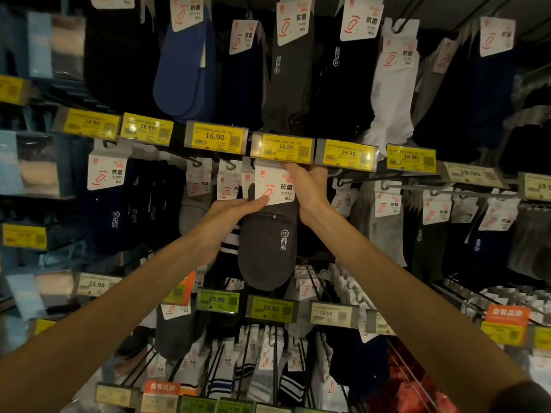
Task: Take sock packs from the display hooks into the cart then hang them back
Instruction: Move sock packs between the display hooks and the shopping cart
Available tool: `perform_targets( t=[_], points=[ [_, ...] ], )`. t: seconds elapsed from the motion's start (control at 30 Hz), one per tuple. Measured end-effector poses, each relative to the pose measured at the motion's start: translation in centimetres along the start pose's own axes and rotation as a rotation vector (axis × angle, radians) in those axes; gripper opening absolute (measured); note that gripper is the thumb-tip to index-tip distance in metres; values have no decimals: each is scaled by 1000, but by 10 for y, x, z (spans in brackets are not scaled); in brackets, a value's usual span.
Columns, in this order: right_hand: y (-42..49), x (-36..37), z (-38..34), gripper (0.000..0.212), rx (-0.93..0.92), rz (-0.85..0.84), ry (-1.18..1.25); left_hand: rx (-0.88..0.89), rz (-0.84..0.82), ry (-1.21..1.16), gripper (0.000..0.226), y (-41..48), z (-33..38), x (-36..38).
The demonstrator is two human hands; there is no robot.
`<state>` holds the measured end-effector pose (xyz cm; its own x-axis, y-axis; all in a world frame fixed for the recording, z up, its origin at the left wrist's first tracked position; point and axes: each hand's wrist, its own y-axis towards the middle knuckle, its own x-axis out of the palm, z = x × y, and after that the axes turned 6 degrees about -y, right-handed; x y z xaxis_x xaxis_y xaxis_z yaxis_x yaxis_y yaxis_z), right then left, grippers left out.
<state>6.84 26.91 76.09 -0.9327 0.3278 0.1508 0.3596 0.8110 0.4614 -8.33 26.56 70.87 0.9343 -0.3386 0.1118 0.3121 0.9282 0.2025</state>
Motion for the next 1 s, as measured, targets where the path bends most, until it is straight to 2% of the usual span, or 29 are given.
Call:
perform_targets(
  t=[0.2, 0.33, 0.5, 0.6, 0.67, 0.73, 0.83, 0.93, 1.0],
  points=[
    [5, 1, 3, 10, 132, 0, 80, 3, 21, 2, 39, -1, 5, 0],
    [11, -1, 4, 18, 196, -35, 89, -16, 56, 14, 38, 2, 8, 3],
    [13, -3, 27, 14, -141, 49, -211, -34, 135, 34, 31, 10, 0, 3],
    [16, -7, 40, 20, -202, 8, -209, -45, 159, 38, 37, 15, -9, 0],
    [20, -8, 43, 15, -214, 21, -217, -87, 151, 44, 42, 19, -15, -3],
    [27, -8, 44, 6, -191, 37, -203, -98, 155, 4, 39, 22, -22, -7],
    [44, -5, 50, 14, -78, 53, -193, -28, 214, -67, 30, 27, -35, -14],
    [69, 1, 61, 22, 46, 112, -241, 42, 285, -38, 24, 33, -47, -26],
    [86, 7, 69, 26, 109, 148, -272, 74, 351, 28, 7, 37, -52, -36]
  ],
)
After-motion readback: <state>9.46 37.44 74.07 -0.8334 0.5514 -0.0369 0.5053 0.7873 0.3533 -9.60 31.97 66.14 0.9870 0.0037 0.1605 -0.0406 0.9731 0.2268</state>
